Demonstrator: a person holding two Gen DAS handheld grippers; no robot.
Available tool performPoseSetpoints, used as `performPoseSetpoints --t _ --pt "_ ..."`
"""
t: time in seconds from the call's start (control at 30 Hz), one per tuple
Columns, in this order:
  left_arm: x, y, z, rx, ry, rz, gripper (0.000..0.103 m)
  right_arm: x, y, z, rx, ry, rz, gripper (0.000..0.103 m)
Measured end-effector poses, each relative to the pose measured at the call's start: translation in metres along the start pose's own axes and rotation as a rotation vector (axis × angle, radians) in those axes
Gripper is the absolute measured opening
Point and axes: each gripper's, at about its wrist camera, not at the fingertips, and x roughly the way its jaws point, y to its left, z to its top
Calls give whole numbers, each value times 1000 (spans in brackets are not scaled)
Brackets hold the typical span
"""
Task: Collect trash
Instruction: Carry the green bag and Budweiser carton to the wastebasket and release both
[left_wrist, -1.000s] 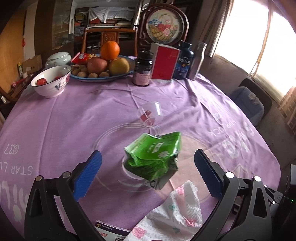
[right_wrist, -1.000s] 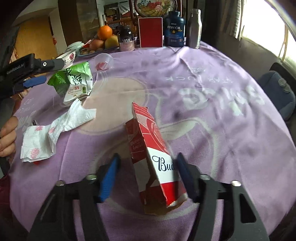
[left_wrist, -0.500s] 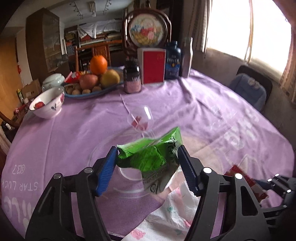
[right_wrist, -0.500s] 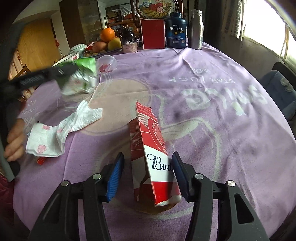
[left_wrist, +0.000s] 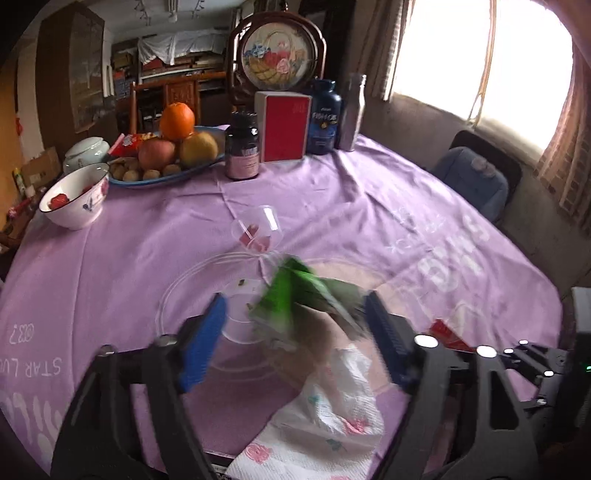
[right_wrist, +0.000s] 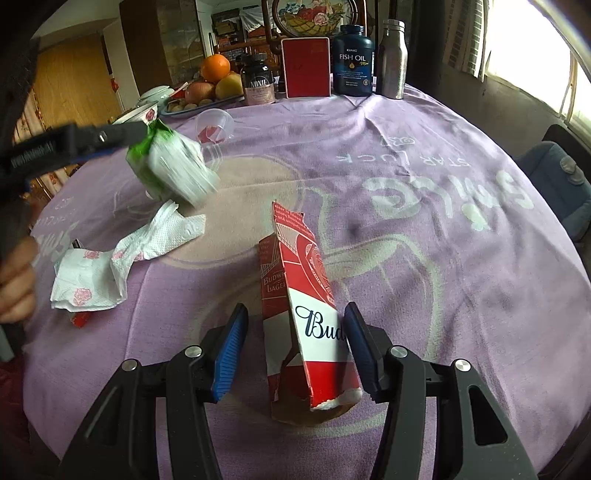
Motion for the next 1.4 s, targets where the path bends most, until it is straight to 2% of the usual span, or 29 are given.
performPoseSetpoints --t 0.03,0.17,0.3,0.37,0.53,0.57,0.6,0.63,0.67,0.77,0.8,0.9,0.93,1.0,1.23,1.4 --pt "3 0 0 1 0 27 93 0 0 0 1 0 4 55" --pt "16 4 0 -24 29 42 93 0 -1 0 1 0 11 57" --pt "26 -3 0 -33 71 -30 96 0 -4 0 10 -2 35 58" --pt "28 -13 -4 -4 95 -45 96 0 -5 0 14 -3 42 59" --pt "41 -29 -15 94 167 3 96 0 -6 0 20 -4 52 59" --pt "46 -29 -18 99 185 8 92 0 -6 0 22 -5 53 59" --pt "47 -29 -19 100 189 2 73 -1 -7 0 26 -6 55 59" --pt "46 -28 -18 96 195 -26 60 -1 -7 0 29 -9 54 55" --pt "43 -26 -17 83 183 -41 60 -1 -7 0 33 -14 45 45" --pt "18 -21 -10 58 89 -72 59 -2 -9 -2 45 -26 31 32" --pt "6 -19 -7 50 46 -84 59 -2 -10 -3 49 -29 34 31" --pt "-17 -15 -1 35 -24 -106 59 -2 -13 -3 69 -32 54 29" --pt "-20 -14 1 33 -34 -105 59 -2 -15 -3 78 -34 58 26" --pt "-24 -11 2 21 -45 -103 59 -3 -17 -4 93 -38 70 6" --pt "-20 -5 0 -19 -15 -106 59 -13 -20 -11 134 -79 110 3" --pt "-33 -9 -8 -27 -41 -124 59 -39 -26 -23 143 -115 125 3"
